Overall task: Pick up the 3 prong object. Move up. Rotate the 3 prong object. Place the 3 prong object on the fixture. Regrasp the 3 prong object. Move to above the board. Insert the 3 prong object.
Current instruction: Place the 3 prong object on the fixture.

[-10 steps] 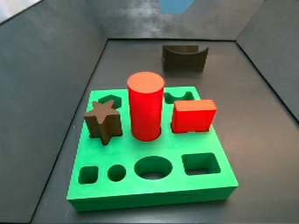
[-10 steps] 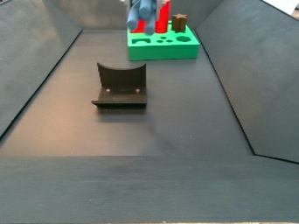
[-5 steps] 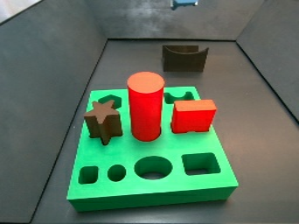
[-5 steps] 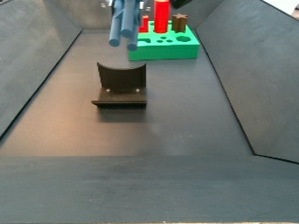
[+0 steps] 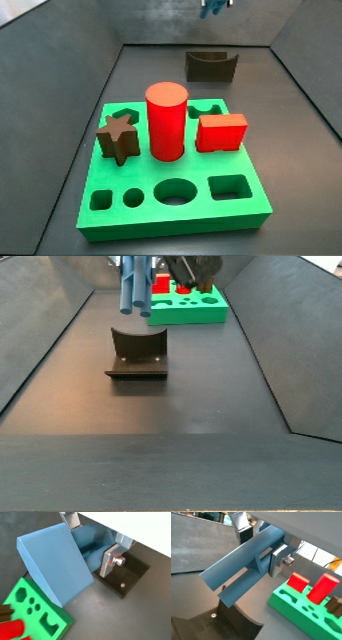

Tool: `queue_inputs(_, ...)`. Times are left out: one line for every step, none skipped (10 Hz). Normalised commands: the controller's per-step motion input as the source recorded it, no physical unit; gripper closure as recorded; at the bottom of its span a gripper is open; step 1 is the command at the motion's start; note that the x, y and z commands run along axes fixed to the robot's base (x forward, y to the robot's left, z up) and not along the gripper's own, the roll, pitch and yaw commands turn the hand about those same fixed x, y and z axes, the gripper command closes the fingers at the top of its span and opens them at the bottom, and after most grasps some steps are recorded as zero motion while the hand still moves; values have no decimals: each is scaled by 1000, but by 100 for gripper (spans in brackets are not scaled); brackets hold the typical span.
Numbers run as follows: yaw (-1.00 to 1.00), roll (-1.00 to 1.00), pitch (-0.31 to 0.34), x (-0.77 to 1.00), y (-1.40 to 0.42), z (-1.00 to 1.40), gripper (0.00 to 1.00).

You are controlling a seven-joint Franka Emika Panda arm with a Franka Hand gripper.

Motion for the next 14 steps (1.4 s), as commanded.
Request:
queue_inputs(-102,-287,68,70,33,-10,100)
queue_inputs(-98,-219,62,71,27,-3,100)
queue_inputs(20,-1000,221,129,135,-1000,100)
queue_inputs(9,-1000,214,134,139,-1000,100)
queue_inputs(-64,-941,244,148,139,-1000,100)
queue_inputs(-92,-840,243,153,138,-1000,100)
queue_inputs(-161,-567,190,164,143,-1000,100)
queue_inputs(-179,-453,167,169,146,-1000,100)
queue_inputs(-197,-264,119,185,138,-1000,100)
queue_inputs(-201,-206,71,194,137,-1000,100)
queue_inputs(-195,-184,29,158,116,-788,100)
queue_inputs(-180,-178,0,122,89,-586,100)
queue_inputs(-150,-149,-31,97,92,-348,100)
queue_inputs(-126,-122,-53,80,132,-255,100)
